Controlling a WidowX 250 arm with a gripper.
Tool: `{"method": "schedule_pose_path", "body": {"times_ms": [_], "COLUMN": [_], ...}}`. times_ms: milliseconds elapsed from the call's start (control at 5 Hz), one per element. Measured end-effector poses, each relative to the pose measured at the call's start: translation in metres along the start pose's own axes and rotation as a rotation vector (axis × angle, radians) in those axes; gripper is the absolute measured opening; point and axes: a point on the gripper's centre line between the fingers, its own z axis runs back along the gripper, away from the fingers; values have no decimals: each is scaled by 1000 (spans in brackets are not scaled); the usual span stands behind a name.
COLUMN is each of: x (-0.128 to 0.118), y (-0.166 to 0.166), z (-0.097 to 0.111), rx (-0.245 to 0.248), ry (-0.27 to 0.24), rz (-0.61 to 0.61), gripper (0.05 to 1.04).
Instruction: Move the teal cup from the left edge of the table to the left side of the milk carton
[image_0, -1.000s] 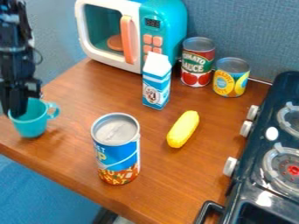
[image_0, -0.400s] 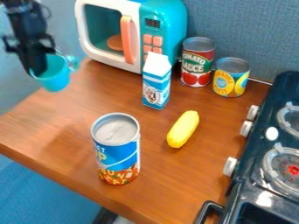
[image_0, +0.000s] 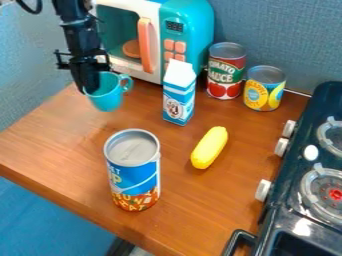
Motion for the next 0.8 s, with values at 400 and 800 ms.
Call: {"method": "schedule_pose_path", "body": {"times_ms": [400, 800], "x": [23, 18], "y": [-6, -11], "z": [-16, -26], "rx": [99, 142], "ry": [63, 75], "rz": [58, 138], "gripper": [105, 130]}}
